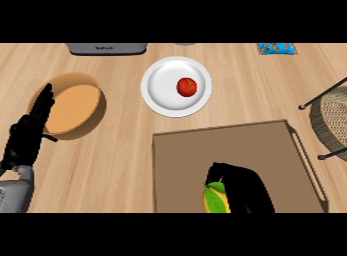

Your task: Pick the lemon from the tray and place it in the tiered basket

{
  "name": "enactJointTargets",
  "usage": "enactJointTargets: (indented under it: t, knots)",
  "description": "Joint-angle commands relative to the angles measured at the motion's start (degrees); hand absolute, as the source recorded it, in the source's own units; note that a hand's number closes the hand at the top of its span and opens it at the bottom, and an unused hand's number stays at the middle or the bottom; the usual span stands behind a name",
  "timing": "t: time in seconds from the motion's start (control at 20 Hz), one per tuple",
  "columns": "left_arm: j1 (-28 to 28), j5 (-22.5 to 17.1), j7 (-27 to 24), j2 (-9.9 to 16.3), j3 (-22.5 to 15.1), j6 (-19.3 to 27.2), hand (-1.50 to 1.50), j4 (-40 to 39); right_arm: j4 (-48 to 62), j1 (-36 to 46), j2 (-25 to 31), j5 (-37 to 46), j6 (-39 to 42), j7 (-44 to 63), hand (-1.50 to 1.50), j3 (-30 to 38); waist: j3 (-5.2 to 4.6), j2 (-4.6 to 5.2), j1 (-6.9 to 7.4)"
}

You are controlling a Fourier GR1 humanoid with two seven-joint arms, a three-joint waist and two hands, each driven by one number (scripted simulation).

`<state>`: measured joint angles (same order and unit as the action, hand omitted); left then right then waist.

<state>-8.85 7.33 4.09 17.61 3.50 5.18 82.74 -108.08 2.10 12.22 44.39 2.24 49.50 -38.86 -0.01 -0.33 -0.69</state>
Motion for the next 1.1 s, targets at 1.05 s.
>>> enactJointTargets:
  t: [1.05]
  knots:
    - [1.70, 1.11, -1.02, -2.21, -0.10, -0.09, 0.00, 1.03, -25.85, 16.47, 13.10, -12.84, 16.02, -1.39, 1.50, 42.94, 0.03, 0.24, 0.34]
